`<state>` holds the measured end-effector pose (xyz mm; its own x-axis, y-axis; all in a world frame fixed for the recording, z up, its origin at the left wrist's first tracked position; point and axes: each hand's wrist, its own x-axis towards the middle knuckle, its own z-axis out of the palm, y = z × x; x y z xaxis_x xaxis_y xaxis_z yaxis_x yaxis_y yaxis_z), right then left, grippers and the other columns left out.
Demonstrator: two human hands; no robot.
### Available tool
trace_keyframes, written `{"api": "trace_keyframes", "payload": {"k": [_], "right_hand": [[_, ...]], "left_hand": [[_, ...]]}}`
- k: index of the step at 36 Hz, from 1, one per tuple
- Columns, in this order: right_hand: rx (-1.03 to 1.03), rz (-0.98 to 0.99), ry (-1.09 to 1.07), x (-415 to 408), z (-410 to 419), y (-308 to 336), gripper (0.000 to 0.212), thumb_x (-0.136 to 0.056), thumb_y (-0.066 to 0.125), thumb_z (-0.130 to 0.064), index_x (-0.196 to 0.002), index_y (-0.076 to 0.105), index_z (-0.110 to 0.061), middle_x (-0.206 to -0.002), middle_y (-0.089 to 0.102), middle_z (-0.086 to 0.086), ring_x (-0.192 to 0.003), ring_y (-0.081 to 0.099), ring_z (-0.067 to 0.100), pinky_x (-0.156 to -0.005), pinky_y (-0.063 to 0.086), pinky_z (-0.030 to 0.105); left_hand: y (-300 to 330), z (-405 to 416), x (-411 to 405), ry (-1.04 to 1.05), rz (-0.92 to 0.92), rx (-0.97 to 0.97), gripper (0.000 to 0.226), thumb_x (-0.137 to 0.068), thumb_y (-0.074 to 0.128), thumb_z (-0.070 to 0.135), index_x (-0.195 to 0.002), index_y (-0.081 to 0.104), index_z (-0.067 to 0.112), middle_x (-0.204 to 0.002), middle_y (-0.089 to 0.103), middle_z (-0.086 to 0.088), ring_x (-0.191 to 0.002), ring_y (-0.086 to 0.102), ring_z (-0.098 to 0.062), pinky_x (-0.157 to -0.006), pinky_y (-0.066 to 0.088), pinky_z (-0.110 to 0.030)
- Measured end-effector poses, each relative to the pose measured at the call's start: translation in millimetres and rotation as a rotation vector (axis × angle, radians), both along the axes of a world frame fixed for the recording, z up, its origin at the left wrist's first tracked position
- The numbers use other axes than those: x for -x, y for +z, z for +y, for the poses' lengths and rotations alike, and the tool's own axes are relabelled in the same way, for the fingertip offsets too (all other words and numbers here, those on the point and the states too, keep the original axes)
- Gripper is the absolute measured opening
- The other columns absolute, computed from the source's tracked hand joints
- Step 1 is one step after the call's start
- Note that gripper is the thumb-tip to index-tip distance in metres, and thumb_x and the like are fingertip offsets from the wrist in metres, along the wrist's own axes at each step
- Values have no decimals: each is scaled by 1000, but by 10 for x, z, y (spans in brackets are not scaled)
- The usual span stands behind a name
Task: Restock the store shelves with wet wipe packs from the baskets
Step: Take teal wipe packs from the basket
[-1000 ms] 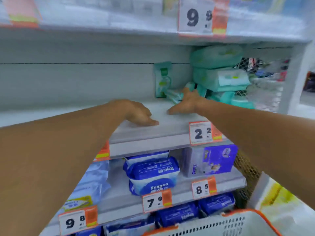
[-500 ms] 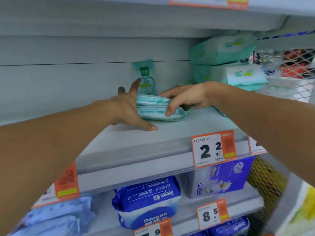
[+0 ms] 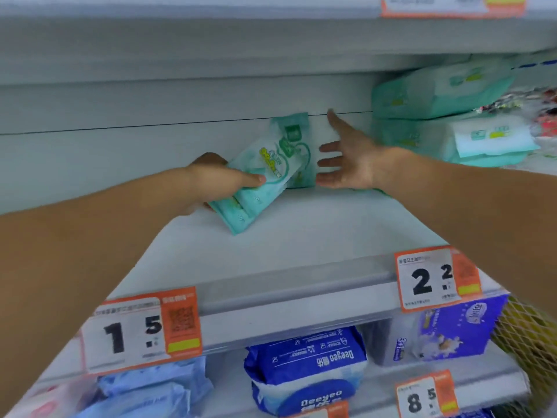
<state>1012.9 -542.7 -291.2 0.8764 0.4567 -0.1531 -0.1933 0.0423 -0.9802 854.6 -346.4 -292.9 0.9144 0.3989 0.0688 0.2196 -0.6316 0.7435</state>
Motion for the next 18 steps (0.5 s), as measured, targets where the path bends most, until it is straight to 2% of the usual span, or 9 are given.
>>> {"api": "trace_keyframes", "payload": {"k": [2,3,5,7,10,11,14,16,18], "right_hand": [[296,-151,10,30,200,-49,88,-74,78,-61,-146,44,-24,-155,35,9,-137,40,36,-106,46,49],[365,-198,26,38,315,-82,90,-73,81,-56,-148,41,-26,-159,30,5,-144,31,33,-111,41,50],[365,-225,43,85,518,-134,94,-74,81,-55,-151,38,-22,-161,29,2,-149,24,27,-116,33,51],[387,-254,-15,4,632,-170,104,-68,81,-64,-150,39,-17,-156,38,6,-143,35,28,-110,36,44],[472,-333,-138,-401,706,-279,114,-40,80,-77,-136,56,-20,-135,60,4,-120,57,27,-103,44,38],[474,-337,-141,-433,724,-278,106,-38,82,-75,-128,63,-22,-126,66,3,-112,62,25,-100,48,40],[392,-274,-53,-147,803,-185,62,-66,90,-42,-116,69,-13,-106,76,5,-99,71,24,-94,54,46],[350,-246,3,43,895,-172,50,-75,87,-31,-115,68,-9,-106,76,9,-97,72,25,-94,56,46],[308,-249,53,158,981,-194,38,-79,83,-31,-109,68,-12,-108,74,9,-100,71,26,-96,55,45]], "left_hand": [[-53,79,40,36,-10,167,43,-77,82,43,-110,68,19,-98,76,-1,-84,74,-20,-74,59,-33],[-78,111,65,56,-15,246,42,-78,82,39,-111,67,17,-100,76,-2,-85,74,-20,-74,60,-35],[-124,182,114,84,-17,417,41,-80,81,32,-113,65,15,-103,75,-6,-88,73,-23,-76,60,-40],[-142,257,186,107,-14,572,38,-82,79,27,-115,64,14,-100,75,-7,-85,73,-23,-71,61,-41],[-158,381,301,139,-17,715,28,-88,73,18,-113,64,12,-97,74,-9,-80,72,-23,-58,62,-38],[-166,429,332,147,-15,757,26,-88,73,16,-112,64,12,-98,74,-10,-80,72,-24,-57,62,-39],[-199,550,411,150,-8,829,23,-87,72,9,-108,66,12,-96,75,-10,-72,75,-23,-53,61,-41],[-222,582,455,144,-15,829,22,-85,73,6,-105,66,14,-93,76,-8,-66,75,-20,-52,61,-37],[-241,566,497,135,-31,806,22,-84,73,3,-101,66,14,-91,75,-6,-68,73,-17,-56,61,-34]]}}
